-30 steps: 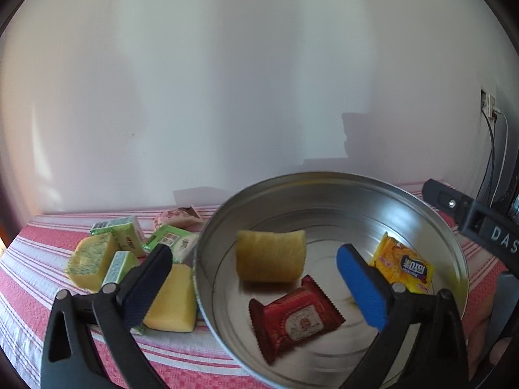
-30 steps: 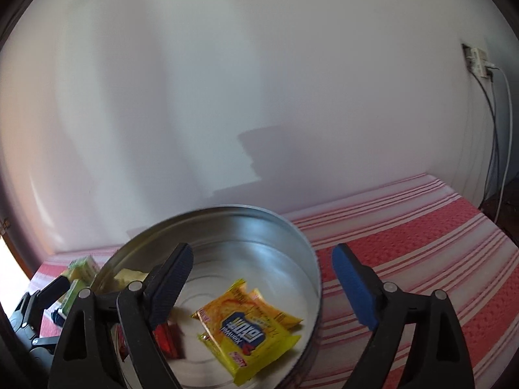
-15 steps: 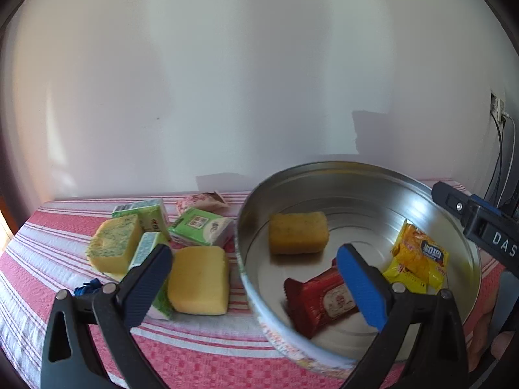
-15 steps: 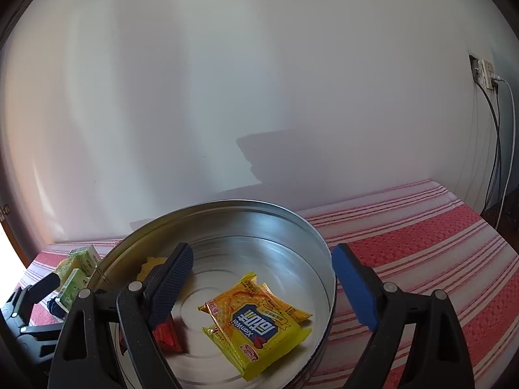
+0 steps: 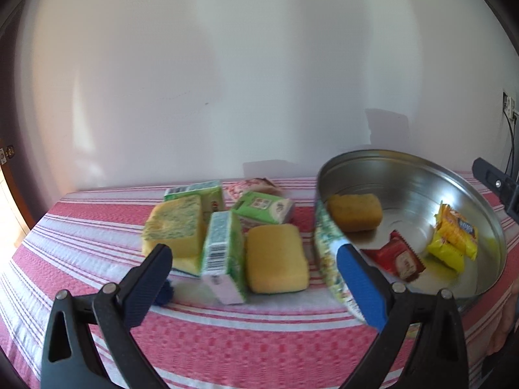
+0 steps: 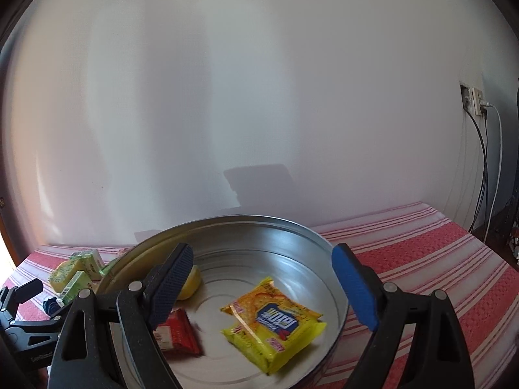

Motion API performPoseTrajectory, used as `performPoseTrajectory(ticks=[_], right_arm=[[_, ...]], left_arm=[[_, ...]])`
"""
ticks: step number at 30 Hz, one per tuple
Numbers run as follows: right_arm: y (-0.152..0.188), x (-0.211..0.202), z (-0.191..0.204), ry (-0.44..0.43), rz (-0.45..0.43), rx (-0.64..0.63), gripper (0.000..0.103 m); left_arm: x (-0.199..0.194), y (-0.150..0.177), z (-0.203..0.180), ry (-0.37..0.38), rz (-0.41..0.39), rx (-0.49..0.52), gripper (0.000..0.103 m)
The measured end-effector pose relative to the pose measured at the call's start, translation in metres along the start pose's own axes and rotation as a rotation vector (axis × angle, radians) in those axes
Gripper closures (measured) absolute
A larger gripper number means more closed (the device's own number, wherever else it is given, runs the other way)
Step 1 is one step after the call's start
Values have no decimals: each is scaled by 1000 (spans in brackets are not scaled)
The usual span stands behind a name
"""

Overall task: Organize objects
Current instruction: 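Withdraw both tools from the tin toward the remaining items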

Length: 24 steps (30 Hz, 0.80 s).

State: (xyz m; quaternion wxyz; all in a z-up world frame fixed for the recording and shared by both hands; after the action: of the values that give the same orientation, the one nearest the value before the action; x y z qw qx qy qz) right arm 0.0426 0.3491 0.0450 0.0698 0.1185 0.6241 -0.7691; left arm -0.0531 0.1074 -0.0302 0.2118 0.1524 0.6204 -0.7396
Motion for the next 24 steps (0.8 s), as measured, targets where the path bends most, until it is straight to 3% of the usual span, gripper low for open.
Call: performPoseTrajectory(ticks=[8, 15, 21, 24], right_arm=[[3, -13, 53, -70, -14, -37, 14], [13, -11, 123, -193, 21, -72, 15], [36, 15, 179, -269, 153, -102, 25], [51, 31, 192, -278, 233, -77, 25]], left_arm=[[13, 3, 43, -22, 16, -21, 0], [38, 12, 85, -43, 100, -63, 0], [52, 20, 114, -82, 129, -42, 0], [58, 23, 129, -93, 155, -66, 0]])
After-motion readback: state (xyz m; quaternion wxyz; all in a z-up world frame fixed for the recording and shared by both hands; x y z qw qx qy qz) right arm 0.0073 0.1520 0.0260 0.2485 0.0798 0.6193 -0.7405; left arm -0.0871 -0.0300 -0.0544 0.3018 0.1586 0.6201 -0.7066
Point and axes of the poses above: each gripper's, at about its wrist camera, not at the fingertips, and x roughly the way its jaws point, z to its left, y to its underside, the point moved 7 cm from there along x, roughly the way its jaws point, and after that the axes turned 15 degrees about -y, right-handed, at the moved point
